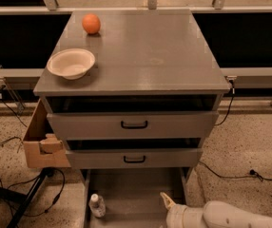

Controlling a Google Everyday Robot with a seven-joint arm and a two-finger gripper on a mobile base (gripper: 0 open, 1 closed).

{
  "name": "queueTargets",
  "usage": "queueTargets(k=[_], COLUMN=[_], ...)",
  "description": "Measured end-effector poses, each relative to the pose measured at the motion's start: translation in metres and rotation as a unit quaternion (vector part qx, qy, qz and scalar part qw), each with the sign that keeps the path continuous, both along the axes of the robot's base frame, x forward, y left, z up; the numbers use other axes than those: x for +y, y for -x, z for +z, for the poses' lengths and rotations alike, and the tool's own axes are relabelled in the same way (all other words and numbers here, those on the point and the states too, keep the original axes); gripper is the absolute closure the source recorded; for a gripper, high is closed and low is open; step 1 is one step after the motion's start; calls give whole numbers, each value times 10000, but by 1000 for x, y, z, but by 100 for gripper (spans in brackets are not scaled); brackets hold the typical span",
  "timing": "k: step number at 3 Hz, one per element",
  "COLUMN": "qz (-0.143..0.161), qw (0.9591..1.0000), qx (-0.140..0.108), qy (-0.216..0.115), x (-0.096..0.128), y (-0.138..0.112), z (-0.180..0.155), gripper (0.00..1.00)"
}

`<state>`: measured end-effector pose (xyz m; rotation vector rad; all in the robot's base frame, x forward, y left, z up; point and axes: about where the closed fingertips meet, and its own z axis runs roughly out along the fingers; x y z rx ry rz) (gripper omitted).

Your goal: Place blue plastic bottle into bottom drawer

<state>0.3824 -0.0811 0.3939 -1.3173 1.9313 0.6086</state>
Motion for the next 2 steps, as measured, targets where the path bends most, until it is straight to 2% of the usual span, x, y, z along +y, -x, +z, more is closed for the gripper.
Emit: queueTargets(k=[1,2], qz=[-922,-2468], qw=[9849,9370], qx=[900,1133], qy=[1157,2199], x=[-31,-96], y=[21,27], z=[4,37], gripper=[0,0])
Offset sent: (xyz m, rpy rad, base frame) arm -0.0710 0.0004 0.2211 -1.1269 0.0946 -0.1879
